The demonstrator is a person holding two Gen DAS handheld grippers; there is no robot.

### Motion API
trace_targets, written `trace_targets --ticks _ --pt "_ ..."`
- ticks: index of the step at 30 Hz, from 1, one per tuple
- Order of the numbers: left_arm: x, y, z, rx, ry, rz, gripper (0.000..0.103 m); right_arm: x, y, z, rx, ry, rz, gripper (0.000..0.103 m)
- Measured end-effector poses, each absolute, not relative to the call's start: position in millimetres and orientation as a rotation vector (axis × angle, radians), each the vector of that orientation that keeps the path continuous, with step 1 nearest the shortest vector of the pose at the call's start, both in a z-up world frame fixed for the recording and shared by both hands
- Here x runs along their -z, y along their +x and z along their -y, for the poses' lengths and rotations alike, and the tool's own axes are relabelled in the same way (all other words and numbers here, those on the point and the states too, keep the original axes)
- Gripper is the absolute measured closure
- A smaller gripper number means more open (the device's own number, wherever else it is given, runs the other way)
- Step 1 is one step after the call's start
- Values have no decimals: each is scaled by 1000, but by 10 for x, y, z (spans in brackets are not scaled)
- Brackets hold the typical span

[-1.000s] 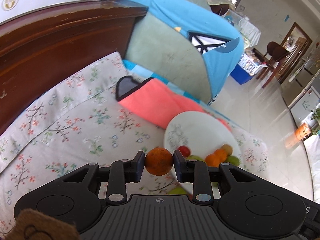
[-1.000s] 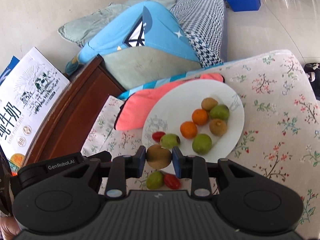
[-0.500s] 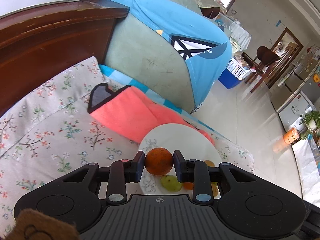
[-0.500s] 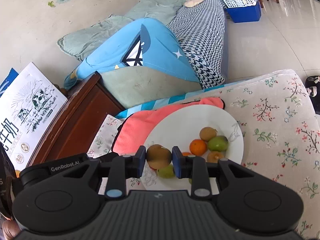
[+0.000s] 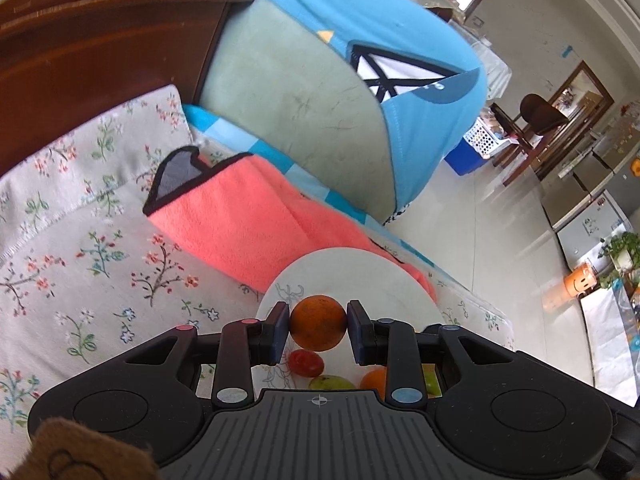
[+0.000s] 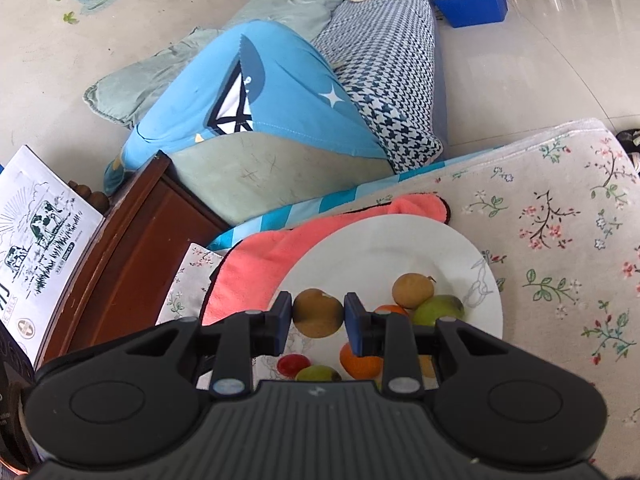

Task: Organize fruits
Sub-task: 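Open both tools to drop the kiwi and orange onto the plate, then withdraw both tools from the plate toward the remaining fruits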

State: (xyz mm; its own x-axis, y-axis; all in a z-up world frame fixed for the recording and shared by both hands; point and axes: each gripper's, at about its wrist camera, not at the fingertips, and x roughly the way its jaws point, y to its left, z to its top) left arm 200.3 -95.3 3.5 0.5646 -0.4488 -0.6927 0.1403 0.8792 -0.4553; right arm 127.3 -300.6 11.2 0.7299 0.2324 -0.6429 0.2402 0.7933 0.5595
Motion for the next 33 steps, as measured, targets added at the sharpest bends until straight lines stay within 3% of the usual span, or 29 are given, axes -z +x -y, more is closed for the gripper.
trace_targets --ticks 9,17,23,33 --pt "-7 2037 1017 351 -358 -907 72 38 1395 3047 37 703 -786 72" --pt "-205 1930 966 347 -349 -845 33 -41 1361 3050 33 687 -776 72" --pt "-351 1778 903 358 -341 -827 23 -149 1260 2997 27 674 -774 71" --pt "-415 1471 754 343 -274 -816 19 -268 1018 2797 36 552 -810 69"
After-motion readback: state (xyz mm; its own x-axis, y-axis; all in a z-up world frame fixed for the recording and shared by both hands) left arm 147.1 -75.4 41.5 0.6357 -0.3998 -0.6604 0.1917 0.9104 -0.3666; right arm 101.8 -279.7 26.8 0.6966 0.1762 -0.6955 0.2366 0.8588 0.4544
